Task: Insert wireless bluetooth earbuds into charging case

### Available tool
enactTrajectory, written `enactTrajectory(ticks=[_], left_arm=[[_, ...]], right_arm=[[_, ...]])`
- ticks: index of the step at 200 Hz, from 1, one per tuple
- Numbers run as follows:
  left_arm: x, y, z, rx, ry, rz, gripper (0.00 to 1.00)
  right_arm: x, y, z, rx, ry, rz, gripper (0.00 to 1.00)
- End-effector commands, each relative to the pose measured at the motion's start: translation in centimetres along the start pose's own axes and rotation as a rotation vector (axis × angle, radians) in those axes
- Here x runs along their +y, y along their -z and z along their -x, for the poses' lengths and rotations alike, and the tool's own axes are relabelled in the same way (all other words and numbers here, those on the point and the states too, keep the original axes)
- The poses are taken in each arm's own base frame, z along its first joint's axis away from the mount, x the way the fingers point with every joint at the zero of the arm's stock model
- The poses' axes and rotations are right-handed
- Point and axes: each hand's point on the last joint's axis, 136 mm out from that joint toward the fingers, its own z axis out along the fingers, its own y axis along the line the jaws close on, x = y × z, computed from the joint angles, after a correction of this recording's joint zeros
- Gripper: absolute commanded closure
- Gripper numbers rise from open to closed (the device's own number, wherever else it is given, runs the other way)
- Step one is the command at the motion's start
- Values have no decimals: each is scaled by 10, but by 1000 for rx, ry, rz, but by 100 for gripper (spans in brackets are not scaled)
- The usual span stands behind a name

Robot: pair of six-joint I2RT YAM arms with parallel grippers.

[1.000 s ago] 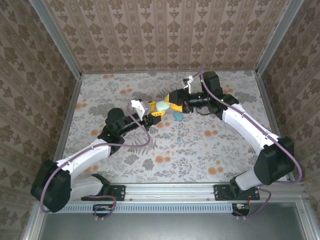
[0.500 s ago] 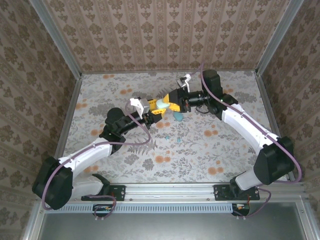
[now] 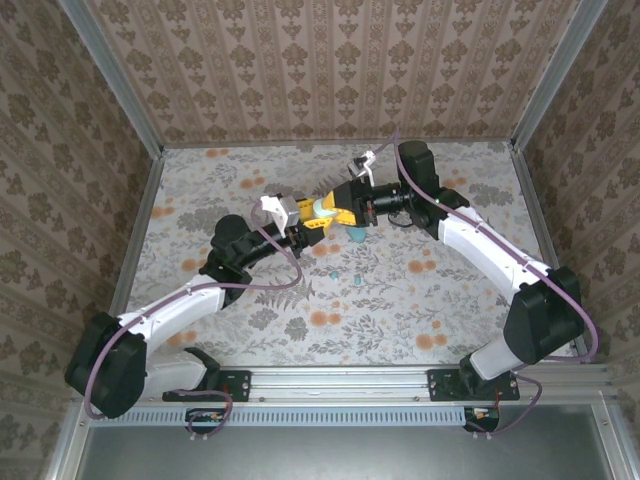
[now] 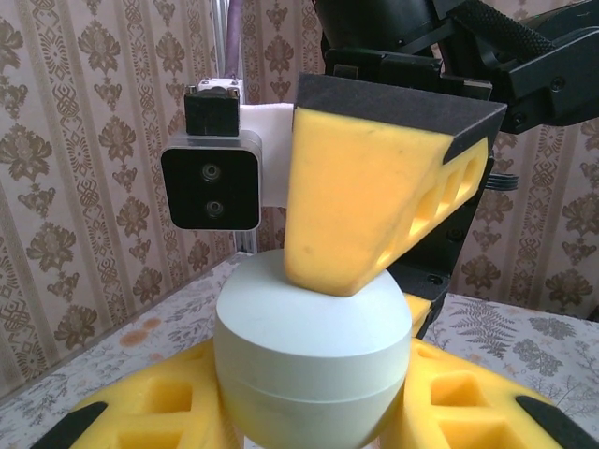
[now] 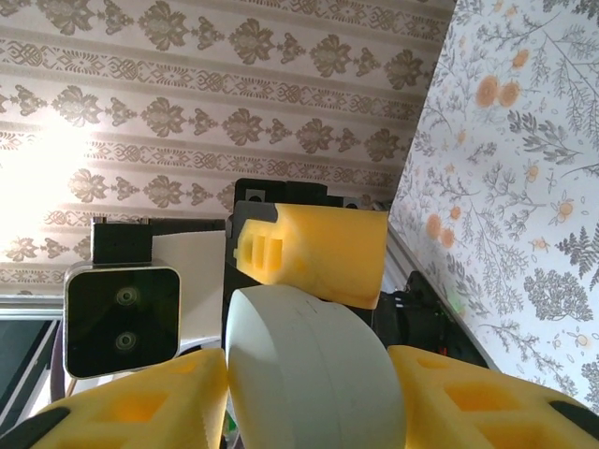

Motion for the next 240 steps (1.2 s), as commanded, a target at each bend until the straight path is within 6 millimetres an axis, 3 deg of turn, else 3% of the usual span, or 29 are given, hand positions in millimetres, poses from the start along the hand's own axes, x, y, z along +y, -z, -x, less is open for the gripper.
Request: enactTrajectory(ticks=[1, 58, 85, 129, 153, 201, 221, 240], left_arm=[[1, -3, 21, -59, -25, -12, 71], [4, -2, 16, -35, -27, 7, 65], [8, -1, 9, -9, -24, 36, 59], [12, 1, -5, 44, -5, 66, 40], [11, 1, -10, 63, 7, 61, 39], [13, 6, -20, 108, 20, 92, 35], [16, 11, -20, 116, 24, 123, 35], [21, 17, -22, 135, 30, 172, 34]], right_arm=[[-1, -4, -4, 33, -3, 23, 55], [-8, -3, 0, -6, 7, -17, 72], [-11, 1, 6, -46, 14, -39, 76], [-7, 14, 22, -151, 26, -31, 78], [-15, 24, 33, -223, 4, -38, 79], [-50, 49, 56, -358, -57, -85, 80], [-85, 66, 67, -418, -122, -144, 80], [-133, 86, 74, -476, -195, -238, 80]])
